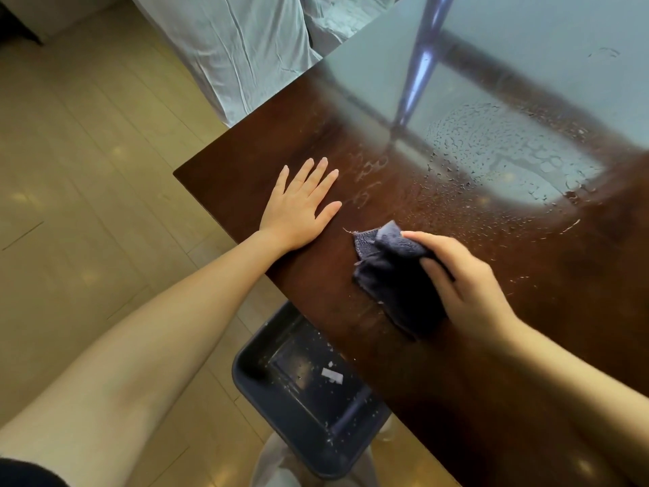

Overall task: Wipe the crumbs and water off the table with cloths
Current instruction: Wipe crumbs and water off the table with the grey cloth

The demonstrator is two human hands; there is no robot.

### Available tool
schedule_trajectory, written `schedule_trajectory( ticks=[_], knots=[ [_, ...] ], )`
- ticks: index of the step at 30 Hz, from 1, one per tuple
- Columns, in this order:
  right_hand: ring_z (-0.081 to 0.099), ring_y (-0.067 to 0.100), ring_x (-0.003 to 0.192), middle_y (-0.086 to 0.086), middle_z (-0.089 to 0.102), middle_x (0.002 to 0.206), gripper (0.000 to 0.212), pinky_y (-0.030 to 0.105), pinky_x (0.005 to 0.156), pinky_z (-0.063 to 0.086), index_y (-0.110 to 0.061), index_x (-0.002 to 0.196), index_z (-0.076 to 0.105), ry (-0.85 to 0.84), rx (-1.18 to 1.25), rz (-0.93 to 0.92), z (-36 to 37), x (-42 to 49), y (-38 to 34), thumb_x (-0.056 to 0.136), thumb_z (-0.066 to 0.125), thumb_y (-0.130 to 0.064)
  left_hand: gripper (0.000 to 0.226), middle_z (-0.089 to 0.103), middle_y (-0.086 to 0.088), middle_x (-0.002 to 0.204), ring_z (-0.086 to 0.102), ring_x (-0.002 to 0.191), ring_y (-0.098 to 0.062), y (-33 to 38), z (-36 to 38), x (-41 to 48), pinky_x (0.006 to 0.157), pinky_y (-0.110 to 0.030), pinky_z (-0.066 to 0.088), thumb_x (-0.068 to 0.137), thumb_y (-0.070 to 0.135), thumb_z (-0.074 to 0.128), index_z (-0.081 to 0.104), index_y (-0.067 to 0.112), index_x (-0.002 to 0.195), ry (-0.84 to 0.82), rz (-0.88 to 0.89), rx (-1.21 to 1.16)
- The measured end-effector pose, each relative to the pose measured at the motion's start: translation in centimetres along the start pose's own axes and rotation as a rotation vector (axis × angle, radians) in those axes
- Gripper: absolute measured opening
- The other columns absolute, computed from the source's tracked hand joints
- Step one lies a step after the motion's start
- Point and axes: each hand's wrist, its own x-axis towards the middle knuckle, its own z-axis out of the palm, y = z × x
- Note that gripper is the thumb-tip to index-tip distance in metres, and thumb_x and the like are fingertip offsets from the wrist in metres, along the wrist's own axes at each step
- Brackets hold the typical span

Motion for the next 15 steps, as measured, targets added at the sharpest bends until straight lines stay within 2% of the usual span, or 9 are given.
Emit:
schedule_trajectory(
  ticks=[3, 4, 6, 9, 12, 15],
  knots=[
    [0.046, 0.019, 0.122, 0.008, 0.055, 0.129, 0.037, 0.040, 0.105, 0.038, -0.009, 0.128, 0.050, -0.150, -0.116, -0.023, -0.6, 0.3, 2.8, 0.091, 0.050, -0.010, 0.060, 0.012, 0.000, 0.157, 0.005, 0.144, -0.018, 0.0, 0.1, 0.0, 0.116, -0.046, 0.001, 0.091, 0.055, 0.014, 0.012, 0.028, 0.145, 0.009, -0.007, 0.002],
    [0.042, 0.021, 0.127, 0.009, 0.051, 0.136, 0.040, 0.043, 0.109, 0.035, -0.009, 0.130, 0.049, -0.220, -0.161, -0.046, -0.4, 0.2, 3.3, 0.091, 0.052, -0.012, 0.059, 0.013, 0.000, 0.157, 0.006, 0.144, -0.018, 0.1, 0.1, 0.0, 0.116, -0.046, 0.001, 0.091, 0.055, 0.015, 0.012, 0.028, 0.145, 0.013, -0.008, 0.001],
    [0.030, 0.022, 0.137, 0.007, 0.038, 0.147, 0.047, 0.039, 0.115, 0.024, -0.011, 0.135, 0.044, -0.309, -0.287, -0.119, 0.3, -0.4, 3.7, 0.091, 0.050, -0.026, 0.059, 0.013, 0.001, 0.157, 0.006, 0.144, -0.018, 0.1, 0.1, 0.1, 0.116, -0.046, 0.001, 0.091, 0.055, 0.015, 0.013, 0.029, 0.144, 0.017, -0.009, -0.001],
    [0.021, 0.021, 0.142, 0.004, 0.029, 0.151, 0.052, 0.035, 0.116, 0.017, -0.013, 0.139, 0.038, -0.281, -0.349, -0.132, 1.4, -1.4, 3.2, 0.092, 0.051, -0.030, 0.060, 0.014, 0.001, 0.157, 0.007, 0.144, -0.018, 0.1, 0.1, 0.0, 0.116, -0.046, 0.002, 0.090, 0.056, 0.015, 0.014, 0.029, 0.144, 0.018, -0.013, -0.011],
    [0.024, 0.023, 0.140, 0.006, 0.034, 0.150, 0.056, 0.037, 0.115, 0.017, -0.013, 0.140, 0.037, -0.277, -0.397, -0.146, 2.9, -2.7, 1.8, 0.090, 0.058, -0.024, 0.060, 0.013, 0.000, 0.157, 0.007, 0.144, -0.019, 0.0, 0.0, 0.1, 0.116, -0.047, 0.003, 0.091, 0.055, 0.016, 0.014, 0.028, 0.144, 0.009, -0.008, 0.001],
    [0.033, 0.027, 0.137, 0.009, 0.041, 0.146, 0.059, 0.041, 0.111, 0.025, -0.013, 0.138, 0.039, -0.289, -0.467, -0.198, 4.9, -4.1, 0.2, 0.085, 0.063, -0.024, 0.059, 0.014, -0.001, 0.157, 0.007, 0.144, -0.020, 0.0, -0.1, 0.0, 0.116, -0.047, 0.004, 0.092, 0.054, 0.018, 0.014, 0.027, 0.144, 0.010, -0.006, 0.003]
  ],
)
